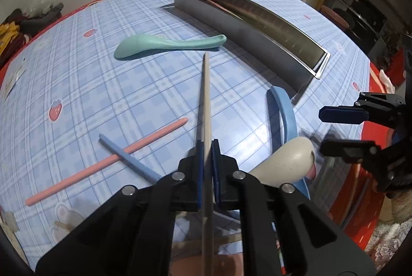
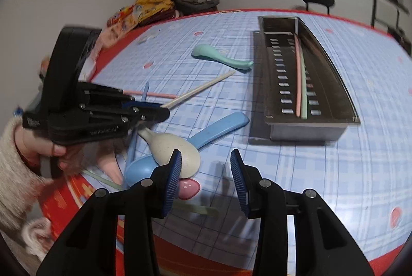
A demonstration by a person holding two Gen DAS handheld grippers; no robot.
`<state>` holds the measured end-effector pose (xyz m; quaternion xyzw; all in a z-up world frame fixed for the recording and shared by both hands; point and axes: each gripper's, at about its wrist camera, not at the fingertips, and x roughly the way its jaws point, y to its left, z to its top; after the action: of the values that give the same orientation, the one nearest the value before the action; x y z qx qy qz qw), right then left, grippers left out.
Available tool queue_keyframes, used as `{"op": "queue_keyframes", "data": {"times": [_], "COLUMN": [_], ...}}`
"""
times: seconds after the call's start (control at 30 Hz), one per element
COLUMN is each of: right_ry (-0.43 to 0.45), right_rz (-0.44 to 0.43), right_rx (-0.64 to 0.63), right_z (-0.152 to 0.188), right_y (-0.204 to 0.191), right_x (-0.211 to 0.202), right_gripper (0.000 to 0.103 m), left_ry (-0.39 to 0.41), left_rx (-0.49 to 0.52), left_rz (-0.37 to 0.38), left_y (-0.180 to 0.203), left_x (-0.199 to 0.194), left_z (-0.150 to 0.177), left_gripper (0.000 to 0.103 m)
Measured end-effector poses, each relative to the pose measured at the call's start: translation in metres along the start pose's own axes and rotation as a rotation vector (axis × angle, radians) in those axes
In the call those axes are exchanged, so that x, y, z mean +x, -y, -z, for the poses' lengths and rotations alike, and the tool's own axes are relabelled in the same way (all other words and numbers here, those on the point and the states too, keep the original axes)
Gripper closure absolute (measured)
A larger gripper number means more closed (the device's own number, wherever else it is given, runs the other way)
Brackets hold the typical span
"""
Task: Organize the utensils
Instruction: 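Grasp a beige chopstick with the left gripper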
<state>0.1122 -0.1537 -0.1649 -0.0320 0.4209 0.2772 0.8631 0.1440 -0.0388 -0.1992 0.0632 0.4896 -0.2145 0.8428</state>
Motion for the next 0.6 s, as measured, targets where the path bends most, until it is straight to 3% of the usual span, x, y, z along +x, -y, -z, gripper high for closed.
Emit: {"op": "queue_keyframes", "data": {"times": [0.27, 0.6], "right_ry": [-0.048, -0.092], "right_rz": [0.116, 0.107], "right_rx": [-0.372, -0.52], "right_z": [-0.011, -0.006], "right_y": [-0.048, -0.079], "right_x": [0.006, 0.011], "right_gripper": [0.064, 0.064], "left_ry": [0.061, 0.222], "left_rx": [-0.089, -0.282], "left_rz": [0.024, 0.085], "left_y": [-0.012, -0.033], "left_x": [-0.02, -0.06], "left_z": [0.01, 0.04], "left_gripper": [0.093, 0.093]}}
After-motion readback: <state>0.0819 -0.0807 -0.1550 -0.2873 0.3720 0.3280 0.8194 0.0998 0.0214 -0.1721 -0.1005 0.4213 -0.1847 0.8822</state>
